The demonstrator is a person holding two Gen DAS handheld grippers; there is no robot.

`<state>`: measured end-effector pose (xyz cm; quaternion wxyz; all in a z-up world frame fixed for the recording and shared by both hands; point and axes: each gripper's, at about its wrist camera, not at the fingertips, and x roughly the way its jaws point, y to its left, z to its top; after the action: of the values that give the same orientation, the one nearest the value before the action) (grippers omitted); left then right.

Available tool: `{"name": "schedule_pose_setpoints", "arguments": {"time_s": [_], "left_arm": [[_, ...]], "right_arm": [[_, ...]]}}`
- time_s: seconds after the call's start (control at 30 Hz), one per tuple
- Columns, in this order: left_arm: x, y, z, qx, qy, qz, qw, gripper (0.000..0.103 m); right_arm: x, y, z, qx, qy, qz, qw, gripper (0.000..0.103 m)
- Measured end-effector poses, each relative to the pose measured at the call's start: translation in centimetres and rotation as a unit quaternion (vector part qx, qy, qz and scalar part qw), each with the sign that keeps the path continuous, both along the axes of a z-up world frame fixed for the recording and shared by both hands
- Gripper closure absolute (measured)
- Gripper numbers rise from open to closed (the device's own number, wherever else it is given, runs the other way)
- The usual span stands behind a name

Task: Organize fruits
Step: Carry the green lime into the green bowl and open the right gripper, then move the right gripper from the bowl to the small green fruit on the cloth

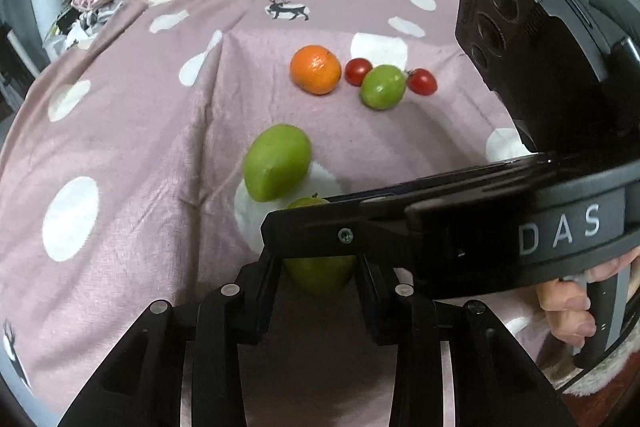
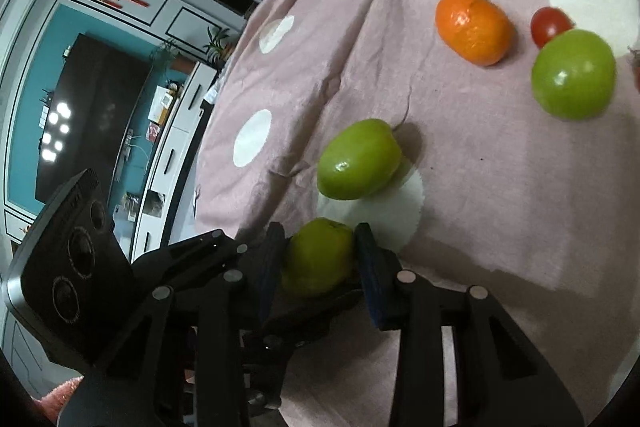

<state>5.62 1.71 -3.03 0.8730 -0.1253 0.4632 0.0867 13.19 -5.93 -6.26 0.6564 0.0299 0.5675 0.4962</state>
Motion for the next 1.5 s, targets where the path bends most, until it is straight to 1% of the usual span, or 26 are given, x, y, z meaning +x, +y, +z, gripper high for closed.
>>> {"name": "schedule_pose_setpoints", "arguments": {"time_s": [0.07, 0.17, 0.27, 0.33, 0.37, 0.4, 0.47, 0.53, 0.6, 0.63, 0.67, 0.73, 0.77, 0.8, 0.83, 0.87, 0.9, 0.93, 0.97, 1.03, 1.07, 1.17, 1.23, 1.27, 1.4, 1.5], "left_arm": [[-0.1, -0.5, 0.9, 0.01, -0.01, -0.006, 0.9999, 0.067], [0.5, -1.8, 2.5, 0.008, -0.027, -0.026, 0.9993, 0.067], [2.5, -4.4, 5.2, 0.003, -0.053, -0.069, 0.9962, 0.067], [4.3, -6.5, 6.5, -0.001, -0.066, -0.104, 0.9924, 0.067], [5.7, -8.2, 7.2, -0.006, -0.077, -0.135, 0.9879, 0.067], [6.9, -9.5, 7.6, -0.014, -0.085, -0.159, 0.9835, 0.067], [9.4, -12.5, 8.3, -0.032, -0.092, -0.197, 0.9754, 0.067], [11.7, -15.3, 8.8, -0.041, -0.103, -0.229, 0.9671, 0.067], [14.2, -17.9, 8.9, -0.067, -0.111, -0.259, 0.9572, 0.067], [15.2, -18.7, 8.7, -0.065, -0.11, -0.268, 0.955, 0.062], [16.0, -19.5, 8.4, -0.047, -0.101, -0.269, 0.9566, 0.043], [16.7, -20.2, 7.8, -0.009, -0.084, -0.243, 0.9663, 0.017], [16.4, -19.8, 7.5, -0.013, -0.092, -0.238, 0.9667, 0.015], [15.9, -19.7, 7.4, -0.023, -0.1, -0.246, 0.9639, 0.014], [15.4, -19.3, 7.6, -0.029, -0.107, -0.245, 0.9632, 0.014], [14.6, -18.1, 7.9, -0.036, -0.111, -0.229, 0.9663, 0.013], [13.9, -17.5, 8.2, -0.038, -0.113, -0.219, 0.9684, 0.012], [13.4, -16.9, 8.5, -0.038, -0.112, -0.212, 0.9701, 0.009], [12.8, -15.9, 8.6, -0.042, -0.113, -0.202, 0.9719, 0.008], [11.5, -14.8, 9.0, -0.046, -0.114, -0.189, 0.9743, 0.007], [10.8, -13.9, 9.1, -0.041, -0.113, -0.185, 0.9754, 0.006], [8.1, -11.7, 9.3, -0.004, -0.108, -0.166, 0.9802, 0.005], [6.6, -10.1, 9.0, 0.012, -0.103, -0.15, 0.9833, 0.005], [5.8, -8.5, 8.6, 0.017, -0.096, -0.137, 0.9858, 0.005], [3.4, -3.7, 7.6, -0.003, -0.094, -0.079, 0.9925, 0.005], [2.8, -1.3, 6.4, 0.008, -0.079, -0.035, 0.9962, 0.005]], "right_arm": [[-0.2, -0.7, 0.6, 0.011, -0.006, -0.006, 1.0, 0.066], [-0.2, -2.7, 2.6, 0.03, -0.021, -0.022, 0.999, 0.066], [0.0, -6.3, 5.6, 0.051, -0.055, -0.052, 0.996, 0.066], [0.4, -10.2, 7.8, 0.062, -0.082, -0.087, 0.991, 0.066], [0.7, -11.9, 8.5, 0.066, -0.09, -0.1, 0.989, 0.066], [1.4, -14.7, 9.3, 0.075, -0.093, -0.123, 0.985, 0.066], [2.4, -19.1, 10.0, 0.082, -0.084, -0.167, 0.979, 0.065], [2.7, -23.6, 11.5, 0.076, -0.109, -0.212, 0.968, 0.065], [2.5, -26.3, 12.5, 0.056, -0.14, -0.242, 0.958, 0.064], [2.7, -27.5, 12.9, 0.041, -0.151, -0.259, 0.953, 0.061], [2.8, -28.4, 13.0, 0.034, -0.157, -0.277, 0.947, 0.055], [3.5, -31.3, 12.8, 0.054, -0.146, -0.335, 0.929, 0.0], [3.6, -32.6, 12.4, 0.068, -0.136, -0.361, 0.92, 0.001], [3.7, -33.6, 12.0, 0.08, -0.116, -0.365, 0.92, 0.0], [3.6, -33.8, 11.8, 0.081, -0.106, -0.363, 0.922, 0.0], [3.3, -34.2, 11.7, 0.075, -0.107, -0.367, 0.921, 0.0], [3.1, -33.9, 11.8, 0.067, -0.116, -0.374, 0.918, 0.0], [2.8, -33.9, 11.9, 0.061, -0.124, -0.378, 0.915, 0.0], [2.6, -33.6, 11.9, 0.06, -0.126, -0.375, 0.917, 0.0], [2.1, -32.5, 11.9, 0.07, -0.115, -0.351, 0.927, 0.0], [1.8, -31.8, 11.9, 0.073, -0.113, -0.342, 0.93, 0.0], [1.4, -29.4, 12.1, 0.057, -0.121, -0.323, 0.937, 0.0], [1.6, -27.4, 12.1, 0.059, -0.119, -0.302, 0.944, 0.0], [1.7, -26.3, 12.1, 0.064, -0.114, -0.292, 0.947, 0.0], [2.2, -20.9, 11.7, 0.083, -0.101, -0.228, 0.965, 0.0], [2.7, -15.9, 10.9, 0.075, -0.097, -0.171, 0.978, 0.0]]}}
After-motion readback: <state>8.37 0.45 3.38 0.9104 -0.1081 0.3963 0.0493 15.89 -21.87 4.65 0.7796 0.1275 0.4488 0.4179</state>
